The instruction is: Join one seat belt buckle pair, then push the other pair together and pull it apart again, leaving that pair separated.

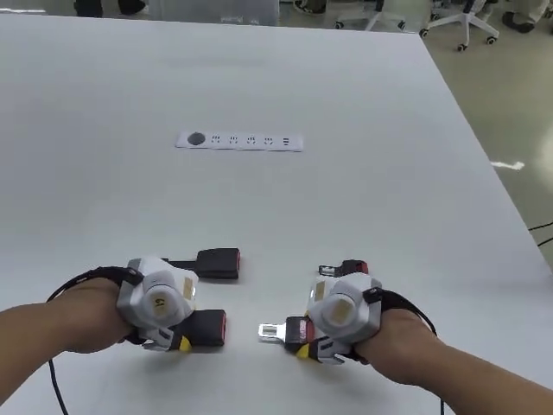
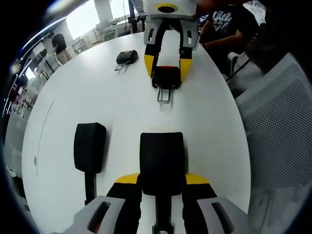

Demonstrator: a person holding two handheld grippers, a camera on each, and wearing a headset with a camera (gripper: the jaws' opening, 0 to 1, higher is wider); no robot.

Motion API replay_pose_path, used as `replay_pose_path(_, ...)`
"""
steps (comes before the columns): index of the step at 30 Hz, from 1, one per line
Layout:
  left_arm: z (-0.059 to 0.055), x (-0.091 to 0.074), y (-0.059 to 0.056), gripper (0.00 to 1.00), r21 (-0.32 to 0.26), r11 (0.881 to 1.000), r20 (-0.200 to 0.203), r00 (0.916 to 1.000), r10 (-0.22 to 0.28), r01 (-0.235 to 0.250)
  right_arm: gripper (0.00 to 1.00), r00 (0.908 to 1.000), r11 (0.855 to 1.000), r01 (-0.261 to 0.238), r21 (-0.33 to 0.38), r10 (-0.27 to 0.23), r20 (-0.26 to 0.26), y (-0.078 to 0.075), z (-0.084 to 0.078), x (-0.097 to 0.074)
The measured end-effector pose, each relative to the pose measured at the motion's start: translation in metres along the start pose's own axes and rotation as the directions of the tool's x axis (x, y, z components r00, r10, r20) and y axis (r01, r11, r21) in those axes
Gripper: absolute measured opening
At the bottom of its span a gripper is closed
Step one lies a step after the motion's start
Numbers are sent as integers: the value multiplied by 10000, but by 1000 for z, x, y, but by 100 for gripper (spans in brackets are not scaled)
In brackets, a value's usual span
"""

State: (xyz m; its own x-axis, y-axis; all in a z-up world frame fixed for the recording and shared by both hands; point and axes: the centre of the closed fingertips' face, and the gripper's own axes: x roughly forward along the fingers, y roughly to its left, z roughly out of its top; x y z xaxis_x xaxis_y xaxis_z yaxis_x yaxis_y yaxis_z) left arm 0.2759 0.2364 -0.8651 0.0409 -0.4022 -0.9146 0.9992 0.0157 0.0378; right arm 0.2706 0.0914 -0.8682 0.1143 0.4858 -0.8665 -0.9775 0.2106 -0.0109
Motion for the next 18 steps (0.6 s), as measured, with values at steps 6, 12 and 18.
replay_pose_path(6,1,0,-1,33,69,9999,-80,9999,-79,79,36,9996,10000,-56,78,54,280,7,17,9)
replay_pose_path(12,1,1,-1,33,85,9999,-191,9998,-78,79,36,9972,9998,-49,201,34,744,10,35,19)
replay_pose_path(18,0,1,0,33,52,9999,-317,9994,-151,152,35,9972,9999,-98,102,90,740,8,38,20)
